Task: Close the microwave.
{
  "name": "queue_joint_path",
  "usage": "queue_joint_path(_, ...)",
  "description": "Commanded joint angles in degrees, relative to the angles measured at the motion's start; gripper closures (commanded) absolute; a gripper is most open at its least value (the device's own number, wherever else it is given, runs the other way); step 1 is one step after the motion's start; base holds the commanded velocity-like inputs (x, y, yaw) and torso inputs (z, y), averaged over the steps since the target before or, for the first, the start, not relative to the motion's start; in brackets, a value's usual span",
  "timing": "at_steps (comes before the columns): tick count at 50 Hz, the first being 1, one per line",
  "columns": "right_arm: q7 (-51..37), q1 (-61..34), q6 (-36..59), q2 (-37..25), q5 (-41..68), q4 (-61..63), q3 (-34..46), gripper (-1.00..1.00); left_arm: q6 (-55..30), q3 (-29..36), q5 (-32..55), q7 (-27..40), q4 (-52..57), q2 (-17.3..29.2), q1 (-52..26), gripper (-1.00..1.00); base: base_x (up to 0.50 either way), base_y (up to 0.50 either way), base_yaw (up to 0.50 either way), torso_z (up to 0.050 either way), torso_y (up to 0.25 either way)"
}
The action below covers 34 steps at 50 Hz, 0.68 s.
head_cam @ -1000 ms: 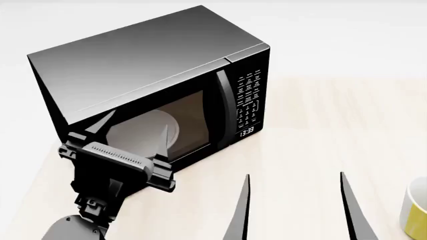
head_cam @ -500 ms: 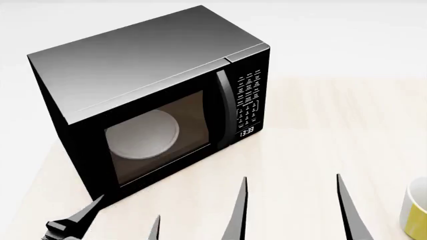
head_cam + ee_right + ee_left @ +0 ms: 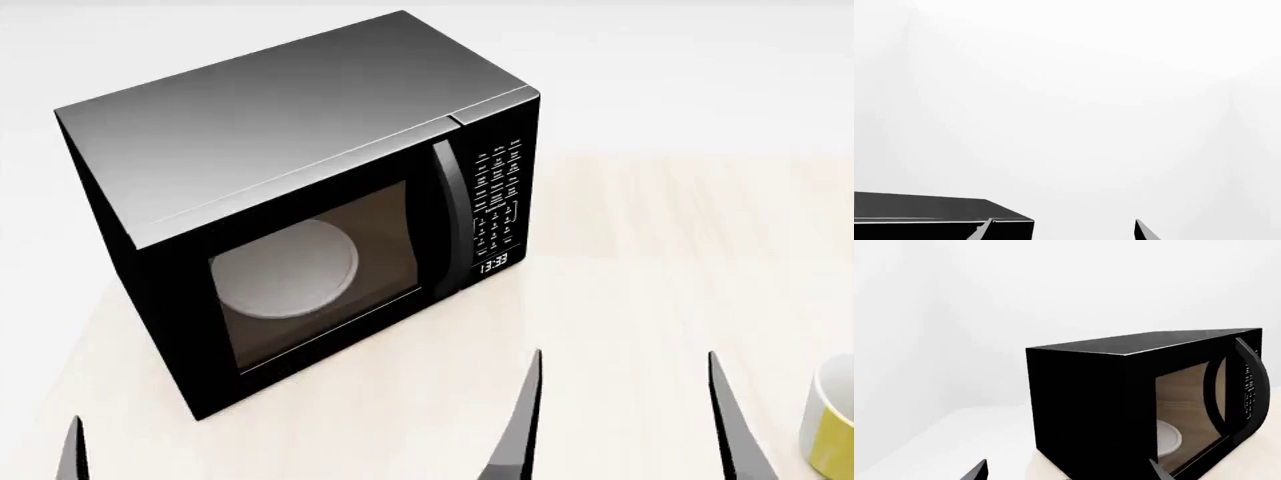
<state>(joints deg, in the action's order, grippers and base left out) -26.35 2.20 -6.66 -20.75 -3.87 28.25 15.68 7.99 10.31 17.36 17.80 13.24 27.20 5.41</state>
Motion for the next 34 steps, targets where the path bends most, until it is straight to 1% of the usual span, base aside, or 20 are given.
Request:
queue_joint_path(1, -2.26, -1.91, 4.19, -2.11, 3.83, 0.65, -7.58, -1.0, 0.2, -8.86, 1.55, 5.8, 7.18, 4.2, 3.65, -1.0, 0.0, 0.0, 0.0, 0.0, 0.0)
queue_joint_path(5, -4.98, -4.18, 9.53, -3.77, 6.27, 6.88, -15.32, -1.0, -1.07, -16.09, 3.99, 10.4, 13.69, 6.06, 4.47, -1.0, 0.0, 0.0, 0.0, 0.0, 0.0)
queue_joint_path(8, -6.95, -5.52, 13.45, -4.61, 8.21, 11.5, -20.62, -1.0, -1.89, -19.32, 1.84, 13.08, 16.42, 7.03, 5.68, -1.0, 0.0, 0.0, 0.0, 0.0, 0.0)
queue_joint_path(10, -8.13, -6.13, 14.9, -4.95, 9.16, 13.86, -23.74, -1.0, -2.56, -21.56, 1.22, 14.52, 18.5, 7.65, 6.5, -1.0, 0.0, 0.0, 0.0, 0.0, 0.0)
queue_joint_path(12, -9.58, -6.33, 14.83, -5.46, 7.86, 16.12, -26.45, -1.0, -2.88, -24.23, 1.34, 15.5, 21.08, 8.39, 7.66, -1.0, 0.0, 0.0, 0.0, 0.0, 0.0)
queue_joint_path(16, -10.76, -6.48, 15.08, -5.75, 7.09, 18.2, -28.77, -1.0, -3.88, -27.47, 1.99, 17.08, 24.44, 8.93, 8.68, -1.0, 0.0, 0.0, 0.0, 0.0, 0.0)
queue_joint_path(28, -11.77, -6.19, 14.66, -5.88, 6.21, 18.81, -30.65, -1.0, -4.73, -27.89, 0.85, 18.6, 25.73, 8.54, 7.92, -1.0, 0.0, 0.0, 0.0, 0.0, 0.0)
queue_joint_path(34, -11.82, -6.16, 14.41, -5.62, 5.92, 18.3, -29.8, -1.0, -4.52, -27.25, 0.66, 18.49, 25.17, 8.17, 7.72, -1.0, 0.0, 0.0, 0.0, 0.0, 0.0)
